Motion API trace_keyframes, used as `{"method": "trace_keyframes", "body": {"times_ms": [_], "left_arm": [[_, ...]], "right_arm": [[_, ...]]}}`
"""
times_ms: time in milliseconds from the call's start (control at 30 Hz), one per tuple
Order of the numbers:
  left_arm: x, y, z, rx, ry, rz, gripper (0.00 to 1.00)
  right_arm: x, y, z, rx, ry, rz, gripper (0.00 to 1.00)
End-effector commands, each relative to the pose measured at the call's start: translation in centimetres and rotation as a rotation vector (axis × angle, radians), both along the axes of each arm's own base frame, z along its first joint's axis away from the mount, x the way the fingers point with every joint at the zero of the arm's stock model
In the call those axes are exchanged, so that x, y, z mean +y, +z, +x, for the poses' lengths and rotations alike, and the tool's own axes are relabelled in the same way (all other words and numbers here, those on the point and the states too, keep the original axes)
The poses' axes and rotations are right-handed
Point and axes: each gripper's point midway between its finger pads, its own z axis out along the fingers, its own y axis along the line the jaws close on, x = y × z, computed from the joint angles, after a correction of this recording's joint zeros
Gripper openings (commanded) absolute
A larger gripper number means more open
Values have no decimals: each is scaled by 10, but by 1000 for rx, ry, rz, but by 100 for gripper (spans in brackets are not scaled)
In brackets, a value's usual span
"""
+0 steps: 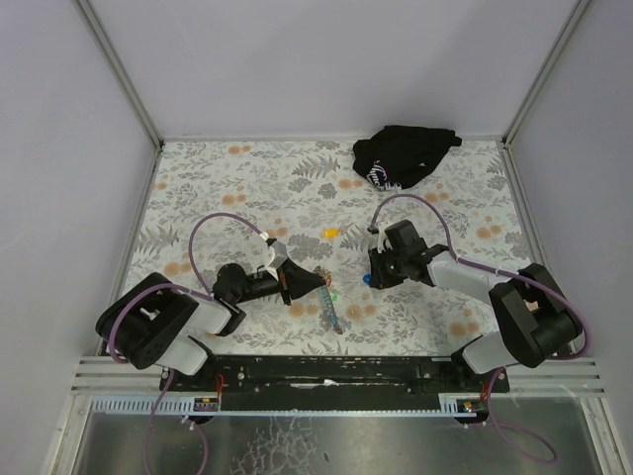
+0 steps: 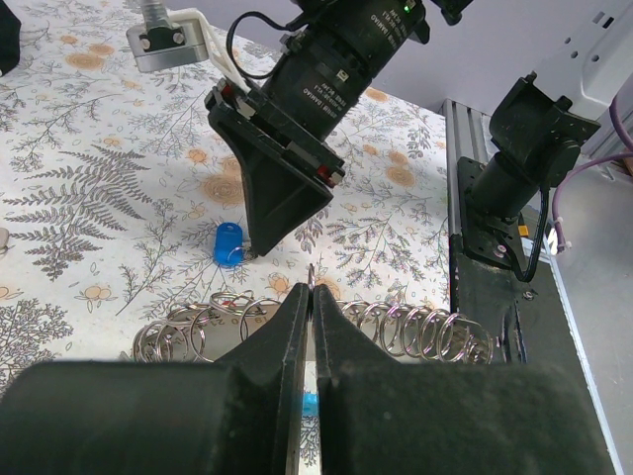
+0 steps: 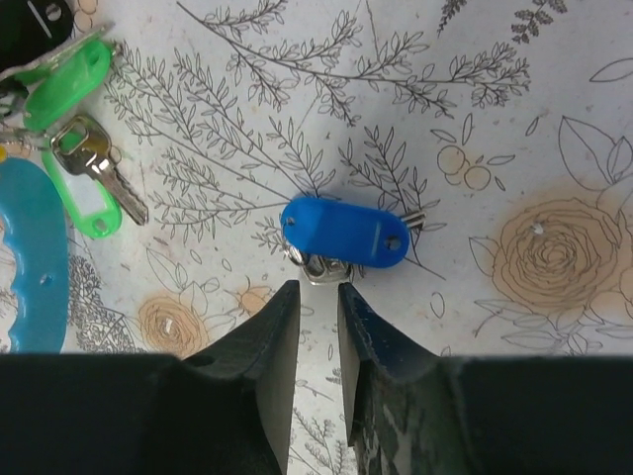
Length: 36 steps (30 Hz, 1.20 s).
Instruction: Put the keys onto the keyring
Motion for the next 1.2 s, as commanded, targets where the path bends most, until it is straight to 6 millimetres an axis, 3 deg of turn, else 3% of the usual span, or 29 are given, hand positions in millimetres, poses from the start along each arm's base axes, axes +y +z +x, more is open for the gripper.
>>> {"method": "trace_keyframes", "body": {"times_ms": [0, 267, 533, 1167], "left_arm": [[-4, 16, 6, -68, 0, -30, 0], [-2, 16, 6, -72, 7, -25, 0], [-1, 16, 5, -75, 10, -26, 0], [-2, 17, 5, -73, 4, -25, 0]], "right_arm": [[2, 28, 9, -70, 56, -6, 30], [13, 39, 20, -131, 132, -5, 34], [25, 33, 24, -162, 168, -32, 34], [23, 16, 17, -68, 155, -88, 27]]}}
